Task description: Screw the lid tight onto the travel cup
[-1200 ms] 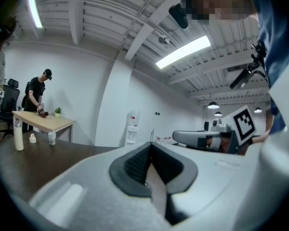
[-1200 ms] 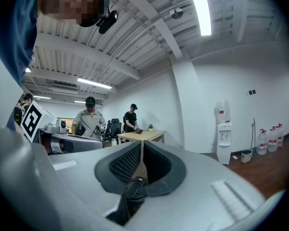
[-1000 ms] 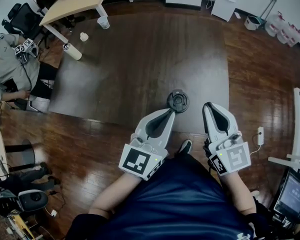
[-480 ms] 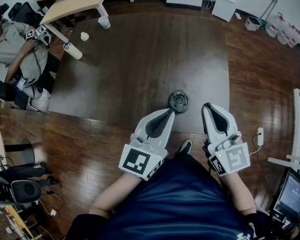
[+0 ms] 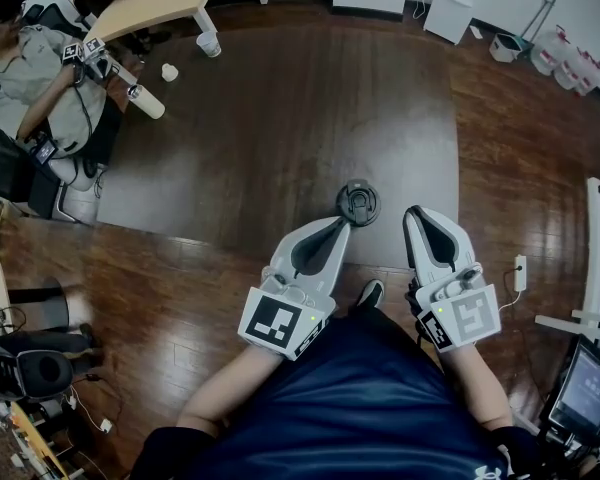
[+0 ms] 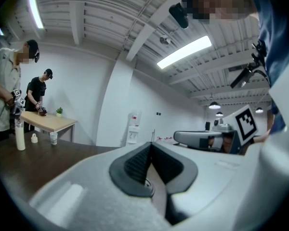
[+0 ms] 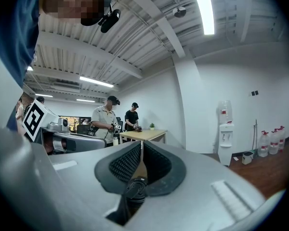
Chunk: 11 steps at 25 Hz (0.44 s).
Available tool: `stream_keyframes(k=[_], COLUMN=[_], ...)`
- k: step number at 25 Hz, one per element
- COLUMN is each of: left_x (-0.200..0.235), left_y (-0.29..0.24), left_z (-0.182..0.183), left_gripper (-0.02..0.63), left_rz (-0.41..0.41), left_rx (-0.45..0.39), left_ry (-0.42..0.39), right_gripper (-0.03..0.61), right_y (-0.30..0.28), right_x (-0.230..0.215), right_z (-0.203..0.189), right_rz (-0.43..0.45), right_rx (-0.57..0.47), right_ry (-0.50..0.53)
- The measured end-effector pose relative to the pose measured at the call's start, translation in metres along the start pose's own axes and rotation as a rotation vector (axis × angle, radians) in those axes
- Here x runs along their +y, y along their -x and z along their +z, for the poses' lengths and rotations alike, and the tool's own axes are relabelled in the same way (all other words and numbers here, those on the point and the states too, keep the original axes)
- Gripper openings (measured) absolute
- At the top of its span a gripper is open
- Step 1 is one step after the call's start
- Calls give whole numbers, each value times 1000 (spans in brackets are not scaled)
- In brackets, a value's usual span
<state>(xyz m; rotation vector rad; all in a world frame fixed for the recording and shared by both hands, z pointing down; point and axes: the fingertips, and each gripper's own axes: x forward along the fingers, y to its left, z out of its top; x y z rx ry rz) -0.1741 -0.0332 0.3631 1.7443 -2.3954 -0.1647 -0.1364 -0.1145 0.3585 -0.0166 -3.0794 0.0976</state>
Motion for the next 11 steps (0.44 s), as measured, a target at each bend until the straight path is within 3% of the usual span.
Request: stream_keyframes(k=[11], left_x=[9], left_y=[1], left_z=[3], left_gripper=[5], left_rz=[-5], left_rx=[5], left_ry=[0], right_gripper=[25], right_y=[-9], right_x=[4], right_z=[1], right_rz=[1], right_rx=[8], right_ry=[4])
